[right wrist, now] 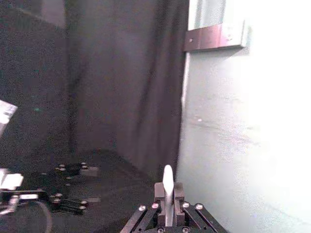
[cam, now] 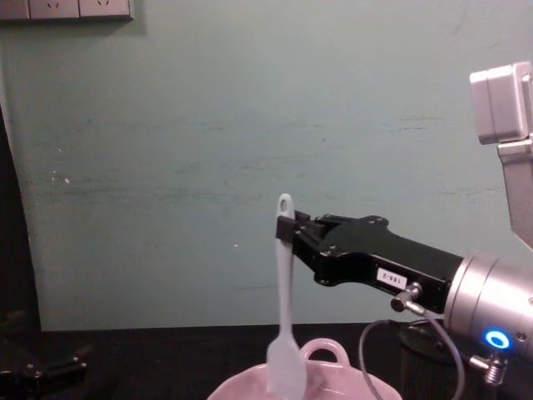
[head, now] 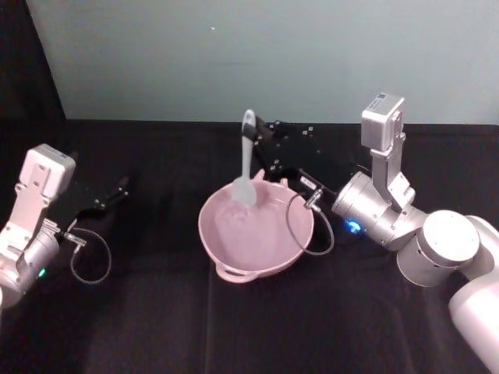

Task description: Use the one hand to pick up the spoon and stir the clear water in the bowl.

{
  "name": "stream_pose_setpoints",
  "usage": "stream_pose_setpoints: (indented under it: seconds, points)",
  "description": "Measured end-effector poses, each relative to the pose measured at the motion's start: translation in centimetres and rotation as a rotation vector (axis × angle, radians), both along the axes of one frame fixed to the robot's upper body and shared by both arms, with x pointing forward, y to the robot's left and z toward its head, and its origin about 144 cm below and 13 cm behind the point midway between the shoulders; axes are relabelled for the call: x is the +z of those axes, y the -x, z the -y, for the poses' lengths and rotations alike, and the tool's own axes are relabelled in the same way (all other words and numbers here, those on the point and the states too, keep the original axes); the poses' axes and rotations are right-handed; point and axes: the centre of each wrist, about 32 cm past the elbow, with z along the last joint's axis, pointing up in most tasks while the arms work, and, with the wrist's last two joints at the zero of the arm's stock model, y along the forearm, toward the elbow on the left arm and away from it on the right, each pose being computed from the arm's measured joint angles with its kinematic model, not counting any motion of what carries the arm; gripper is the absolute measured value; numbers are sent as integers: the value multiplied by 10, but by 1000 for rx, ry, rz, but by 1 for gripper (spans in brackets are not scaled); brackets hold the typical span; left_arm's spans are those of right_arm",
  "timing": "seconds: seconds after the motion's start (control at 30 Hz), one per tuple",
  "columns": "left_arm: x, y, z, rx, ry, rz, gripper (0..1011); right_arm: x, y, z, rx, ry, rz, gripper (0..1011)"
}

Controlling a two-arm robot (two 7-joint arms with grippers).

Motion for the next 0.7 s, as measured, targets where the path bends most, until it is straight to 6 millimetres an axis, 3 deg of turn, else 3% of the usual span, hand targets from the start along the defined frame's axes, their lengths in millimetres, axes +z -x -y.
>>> stream_pose_setpoints:
  seconds: [0.43,0.7]
  points:
    - [0,0,0,0,0,0,1011,14,15,21,-36,101,33,108]
    - [0,0,0,0,0,0,1011,19,34,28,30,109,-50,109]
